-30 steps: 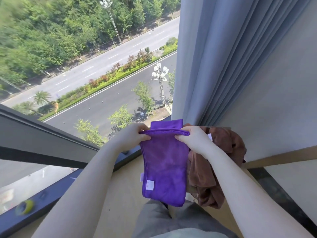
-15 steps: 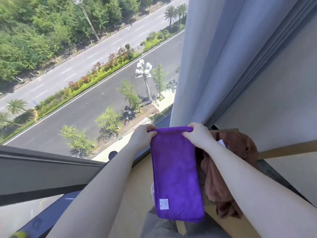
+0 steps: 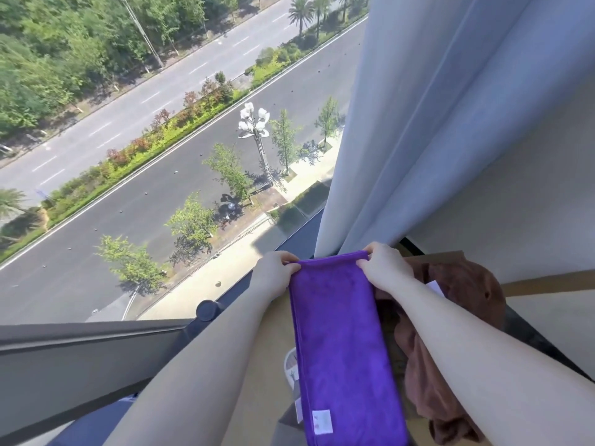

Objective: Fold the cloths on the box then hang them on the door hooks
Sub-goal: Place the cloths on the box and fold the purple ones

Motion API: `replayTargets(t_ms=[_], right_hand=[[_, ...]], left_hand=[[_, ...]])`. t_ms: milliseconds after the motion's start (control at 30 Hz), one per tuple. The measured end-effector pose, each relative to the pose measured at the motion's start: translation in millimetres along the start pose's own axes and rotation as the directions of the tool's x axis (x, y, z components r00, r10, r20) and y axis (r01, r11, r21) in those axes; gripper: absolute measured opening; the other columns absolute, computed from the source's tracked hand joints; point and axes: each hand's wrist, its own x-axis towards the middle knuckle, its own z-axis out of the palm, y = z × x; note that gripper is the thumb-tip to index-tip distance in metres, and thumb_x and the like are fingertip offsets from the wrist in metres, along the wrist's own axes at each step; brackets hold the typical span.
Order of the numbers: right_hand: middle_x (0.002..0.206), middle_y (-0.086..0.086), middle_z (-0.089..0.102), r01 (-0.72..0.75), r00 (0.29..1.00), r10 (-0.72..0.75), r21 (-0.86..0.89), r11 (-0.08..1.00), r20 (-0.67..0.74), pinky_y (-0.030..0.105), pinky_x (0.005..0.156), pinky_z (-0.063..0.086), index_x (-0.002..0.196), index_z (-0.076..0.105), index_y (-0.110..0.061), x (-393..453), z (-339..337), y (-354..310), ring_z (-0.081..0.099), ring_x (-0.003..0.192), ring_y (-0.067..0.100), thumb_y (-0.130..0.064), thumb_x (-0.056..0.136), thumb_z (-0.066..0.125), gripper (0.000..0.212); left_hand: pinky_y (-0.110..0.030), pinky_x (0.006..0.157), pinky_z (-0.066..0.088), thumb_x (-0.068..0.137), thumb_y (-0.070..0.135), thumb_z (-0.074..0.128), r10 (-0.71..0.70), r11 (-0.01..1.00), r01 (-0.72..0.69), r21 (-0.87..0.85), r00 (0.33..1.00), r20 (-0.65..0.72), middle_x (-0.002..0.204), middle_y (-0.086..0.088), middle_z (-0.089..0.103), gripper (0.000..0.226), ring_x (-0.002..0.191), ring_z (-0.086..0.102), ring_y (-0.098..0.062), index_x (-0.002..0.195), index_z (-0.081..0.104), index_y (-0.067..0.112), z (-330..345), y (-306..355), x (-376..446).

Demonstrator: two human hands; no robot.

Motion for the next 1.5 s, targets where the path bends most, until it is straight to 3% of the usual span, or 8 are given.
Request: replayTargets(t_ms=[167,500,700,867,1000,1133,1267,1500], right_hand=[[0.127,0.005,0.066,-0.048,0.999,0.048,-0.049,0.998,0.0,0.037,0.083,0.046,0.126,0.062,-0.024,16,7,5,0.061,0.116,0.031,-0.036,0.102,0.053,0.028],[0.123,0.009,0.066,-0.087,0.996,0.083,-0.162,0.983,-0.031,0.035,0.079,0.045,0.122,0.061,-0.02,31,11,10,0.064,0.111,0.032,-0.036,0.104,0.051,0.026],[0.115,0.007,0.067,-0.034,0.999,0.028,-0.244,0.969,-0.028,0.034,0.081,0.048,0.11,0.061,-0.02,38,14,14,0.065,0.104,0.031,-0.033,0.103,0.051,0.018],[0.118,0.006,0.069,0.026,1.0,-0.03,-0.33,0.944,-0.006,0.034,0.081,0.045,0.113,0.066,-0.023,35,15,13,0.065,0.108,0.03,-0.033,0.105,0.048,0.022],[0.124,0.005,0.066,0.063,0.997,-0.05,-0.277,0.959,0.056,0.035,0.085,0.046,0.119,0.066,-0.024,32,3,14,0.063,0.111,0.03,-0.034,0.105,0.045,0.026],[0.126,0.001,0.067,0.09,0.994,-0.08,-0.139,0.986,0.079,0.036,0.091,0.051,0.118,0.067,-0.027,21,-13,22,0.062,0.113,0.027,-0.032,0.101,0.046,0.027],[0.127,0.002,0.068,0.114,0.993,-0.112,-0.057,0.992,0.038,0.035,0.092,0.05,0.117,0.07,-0.025,0,-31,35,0.062,0.116,0.026,-0.03,0.1,0.05,0.026],[0.117,-0.002,0.071,0.034,0.995,-0.03,0.038,0.999,-0.097,0.036,0.093,0.052,0.111,0.072,-0.027,-50,-59,79,0.064,0.112,0.024,-0.029,0.096,0.053,0.024]], left_hand=[[-0.029,0.088,0.046,0.095,0.022,0.062,-0.022,0.999,0.022,0.045,1.0,0.006,0.099,0.009,0.068,0.017,0.102,0.063,-0.016,0.103,0.076,0.026,8,-1,13],[-0.034,0.093,0.048,0.098,0.024,0.058,-0.05,0.991,0.051,0.122,0.999,-0.018,0.115,0.003,0.072,0.02,0.11,0.062,-0.022,0.108,0.075,0.025,29,-5,34],[-0.031,0.09,0.046,0.101,0.02,0.052,-0.056,0.987,0.057,0.152,0.998,-0.012,0.117,0.003,0.072,0.026,0.11,0.062,-0.022,0.109,0.076,0.023,40,-16,42],[-0.033,0.088,0.048,0.101,0.022,0.05,-0.092,0.977,0.095,0.193,0.996,-0.023,0.117,0.003,0.071,0.026,0.107,0.062,-0.022,0.105,0.075,0.028,39,-23,43],[-0.04,0.091,0.051,0.102,0.029,0.047,-0.074,0.959,0.086,0.269,0.996,-0.055,0.125,-0.001,0.061,0.025,0.109,0.061,-0.026,0.117,0.068,0.028,34,-10,38],[-0.036,0.085,0.047,0.104,0.04,0.045,-0.031,0.961,0.049,0.273,0.997,-0.071,0.132,-0.005,0.048,0.033,0.103,0.061,-0.026,0.129,0.06,0.025,33,8,25],[-0.036,0.086,0.049,0.104,0.044,0.046,0.02,0.971,-0.014,0.238,1.0,-0.022,0.132,-0.004,0.049,0.036,0.097,0.059,-0.022,0.13,0.059,0.022,37,24,14],[-0.031,0.073,0.05,0.101,0.035,0.051,0.137,0.97,-0.165,0.179,0.978,0.155,0.094,0.006,0.065,0.025,0.086,0.064,-0.02,0.113,0.068,0.02,61,59,-18]])
